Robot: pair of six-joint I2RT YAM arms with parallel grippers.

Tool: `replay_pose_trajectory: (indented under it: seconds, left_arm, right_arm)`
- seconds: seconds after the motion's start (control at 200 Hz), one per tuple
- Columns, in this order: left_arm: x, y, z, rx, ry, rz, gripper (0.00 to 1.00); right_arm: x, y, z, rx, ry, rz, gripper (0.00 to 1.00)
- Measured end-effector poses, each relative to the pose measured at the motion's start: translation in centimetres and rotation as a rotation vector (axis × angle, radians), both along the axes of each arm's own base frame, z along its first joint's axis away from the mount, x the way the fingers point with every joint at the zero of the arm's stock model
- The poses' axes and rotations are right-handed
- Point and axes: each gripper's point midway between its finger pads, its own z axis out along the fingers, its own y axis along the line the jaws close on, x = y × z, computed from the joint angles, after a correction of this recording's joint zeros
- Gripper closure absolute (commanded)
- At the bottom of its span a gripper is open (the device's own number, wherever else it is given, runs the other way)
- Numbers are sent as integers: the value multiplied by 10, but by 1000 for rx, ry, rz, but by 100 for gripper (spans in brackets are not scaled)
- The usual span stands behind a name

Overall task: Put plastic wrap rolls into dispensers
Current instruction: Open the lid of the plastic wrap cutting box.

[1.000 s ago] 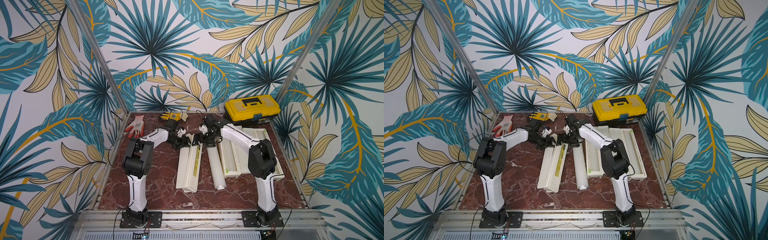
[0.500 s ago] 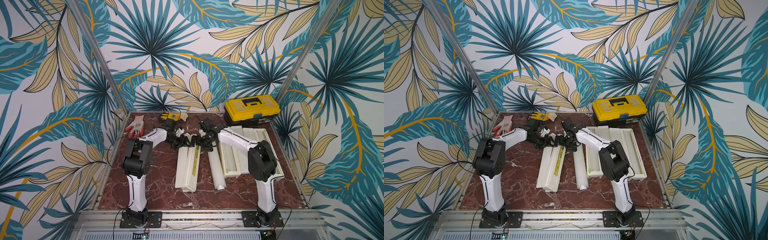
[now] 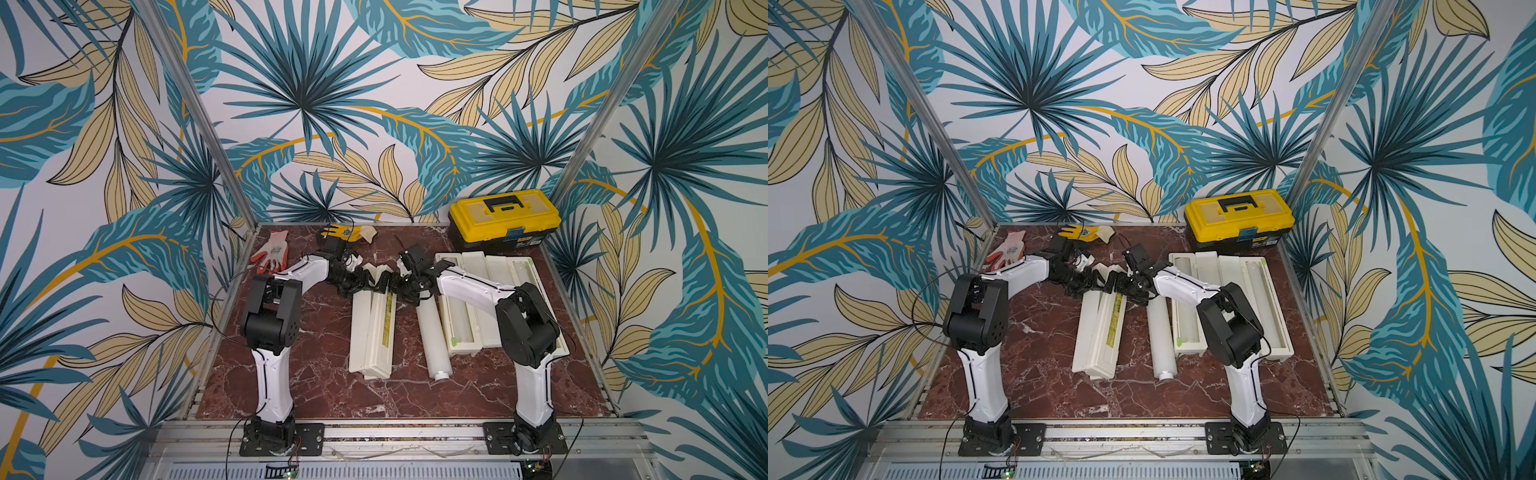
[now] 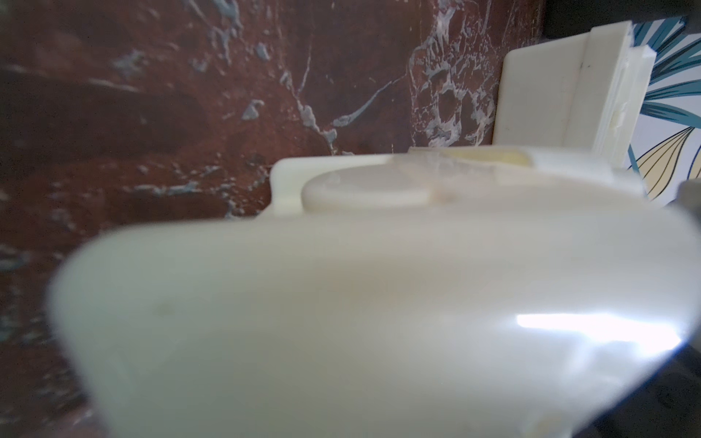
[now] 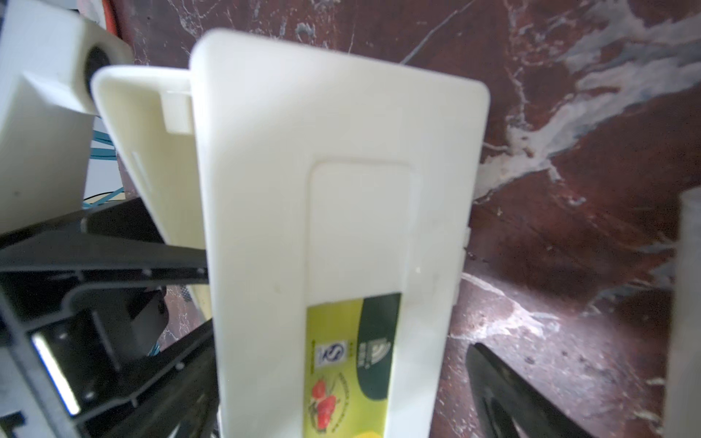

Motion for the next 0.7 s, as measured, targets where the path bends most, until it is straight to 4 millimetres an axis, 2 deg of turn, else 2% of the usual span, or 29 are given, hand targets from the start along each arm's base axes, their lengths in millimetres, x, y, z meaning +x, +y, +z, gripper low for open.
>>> replay_pose_trajectory:
  seconds: [0.135, 0.25, 0.411, 0.521, 0.701]
  left_arm:
    - [3, 1, 1, -21, -2, 5, 49]
    - [4, -2, 0, -39, -1, -1, 49]
    - [3, -2, 0, -47, 3, -1, 50]
    - [4, -2, 0, -50, 6, 2, 50]
    - [4, -2, 0, -52, 7, 2, 50]
  right_arm:
    - [-4, 7, 6, 21, -39, 38, 1]
    - [-20, 27, 8, 26, -67, 123, 1]
    - [-40, 29, 0, -42, -44, 190, 1]
    - [-48, 27, -4, -76, -27, 202, 10]
    - [-47, 26, -1, -73, -35, 181, 23]
